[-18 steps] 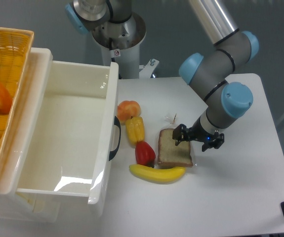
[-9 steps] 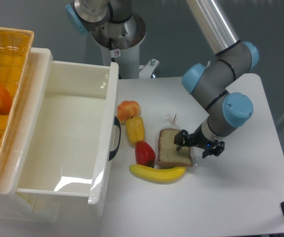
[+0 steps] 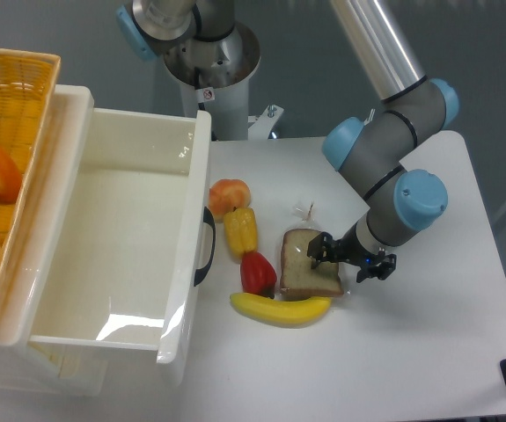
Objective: Pick up the toast
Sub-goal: 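Close the gripper on the bag's corner at the toast edge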
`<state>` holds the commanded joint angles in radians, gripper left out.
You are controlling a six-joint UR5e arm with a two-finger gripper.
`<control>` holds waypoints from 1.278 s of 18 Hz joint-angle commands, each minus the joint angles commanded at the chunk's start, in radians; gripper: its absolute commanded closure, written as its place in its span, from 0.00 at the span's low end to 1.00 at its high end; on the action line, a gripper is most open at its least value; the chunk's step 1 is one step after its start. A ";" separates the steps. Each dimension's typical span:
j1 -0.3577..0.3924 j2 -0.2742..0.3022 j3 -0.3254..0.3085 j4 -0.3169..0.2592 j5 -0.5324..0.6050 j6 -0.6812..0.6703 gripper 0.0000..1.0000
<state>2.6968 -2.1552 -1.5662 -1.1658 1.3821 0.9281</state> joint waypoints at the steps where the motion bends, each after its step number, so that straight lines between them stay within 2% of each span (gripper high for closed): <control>1: 0.000 0.000 0.000 0.000 0.000 0.000 0.00; 5: -0.002 0.000 0.000 0.000 -0.002 0.002 0.02; 12: -0.003 0.003 -0.008 -0.003 0.000 0.003 0.44; 14: -0.005 0.005 -0.008 -0.005 0.000 0.003 0.52; 16: -0.005 0.008 -0.008 -0.006 0.002 0.003 0.65; 20: -0.003 0.018 -0.015 -0.009 0.002 0.003 0.82; 23: -0.003 0.031 -0.020 -0.011 0.005 0.002 0.99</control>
<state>2.6937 -2.1246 -1.5861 -1.1766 1.3867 0.9296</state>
